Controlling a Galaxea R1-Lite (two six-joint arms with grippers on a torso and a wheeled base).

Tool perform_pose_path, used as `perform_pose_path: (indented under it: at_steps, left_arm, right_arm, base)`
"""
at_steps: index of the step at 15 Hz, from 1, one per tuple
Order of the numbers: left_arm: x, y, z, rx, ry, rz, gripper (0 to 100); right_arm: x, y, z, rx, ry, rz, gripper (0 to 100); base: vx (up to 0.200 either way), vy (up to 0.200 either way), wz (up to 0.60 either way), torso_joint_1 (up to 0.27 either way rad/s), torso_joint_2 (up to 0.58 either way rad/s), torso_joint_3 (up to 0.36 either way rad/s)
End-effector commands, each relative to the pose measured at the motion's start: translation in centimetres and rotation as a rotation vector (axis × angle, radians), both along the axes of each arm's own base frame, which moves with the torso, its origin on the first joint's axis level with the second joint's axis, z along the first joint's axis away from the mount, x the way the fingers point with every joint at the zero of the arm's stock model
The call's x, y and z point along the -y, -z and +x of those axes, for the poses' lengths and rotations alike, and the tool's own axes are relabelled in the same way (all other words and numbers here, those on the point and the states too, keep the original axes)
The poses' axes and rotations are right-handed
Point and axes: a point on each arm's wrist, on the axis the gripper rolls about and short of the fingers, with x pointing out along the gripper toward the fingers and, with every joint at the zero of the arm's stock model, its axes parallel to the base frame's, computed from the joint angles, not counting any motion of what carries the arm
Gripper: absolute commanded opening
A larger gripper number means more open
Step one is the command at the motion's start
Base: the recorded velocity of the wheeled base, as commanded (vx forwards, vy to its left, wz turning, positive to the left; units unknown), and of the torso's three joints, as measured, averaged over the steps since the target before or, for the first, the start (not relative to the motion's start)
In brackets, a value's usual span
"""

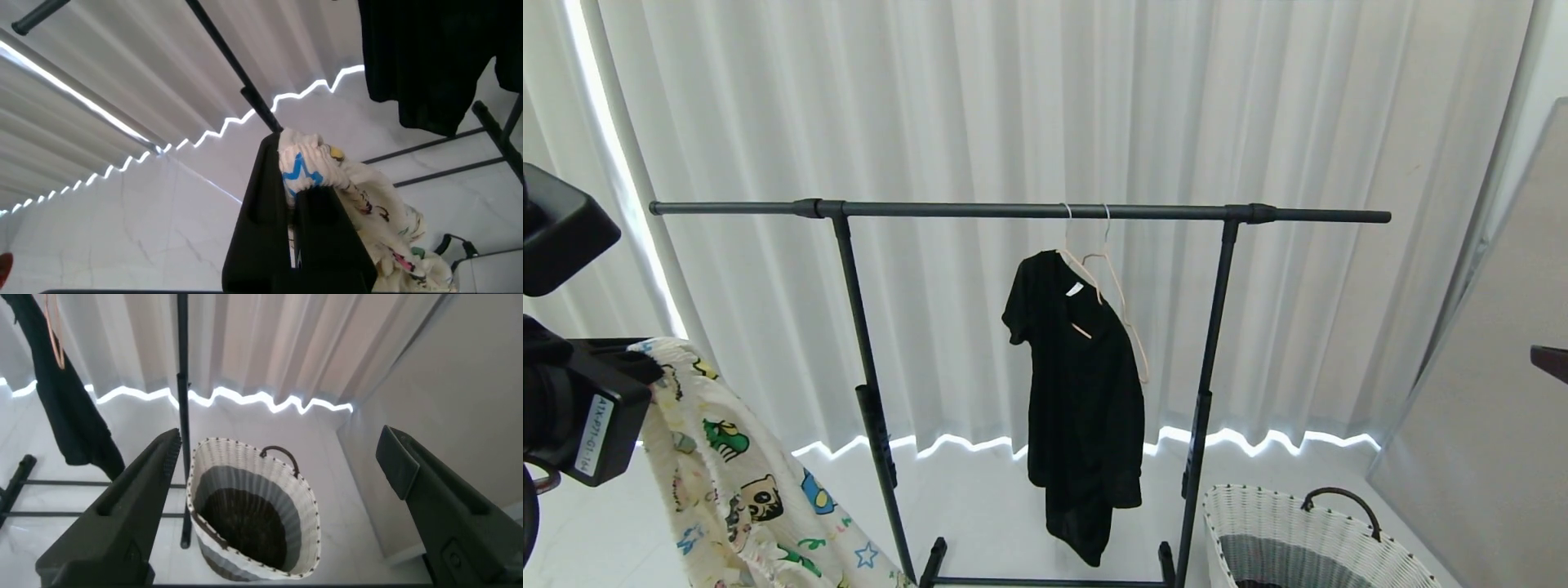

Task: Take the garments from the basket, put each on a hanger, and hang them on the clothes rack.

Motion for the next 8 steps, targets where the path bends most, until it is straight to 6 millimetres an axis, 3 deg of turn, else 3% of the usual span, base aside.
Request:
perform_pose_path:
  at_steps: [1,8]
  left_arm:
    - [-0.03,-0.01,0.06,0.002,-0.021,0.011,0]
    - [-0.05,-0.01,0.02,0.005,-0.030,0.010,0]
  right_arm:
    - [-0.11,-0.05,0.16,0.004,-0.011,0.007,100]
    - [-0.32,-0.15,0.54,0.014,-0.012,0.013,100]
  base:
    - [0.000,0.200,0.00,-0.002,0.00,0.002]
    - [0.000,0.200,0.00,0.005,0.00,0.002]
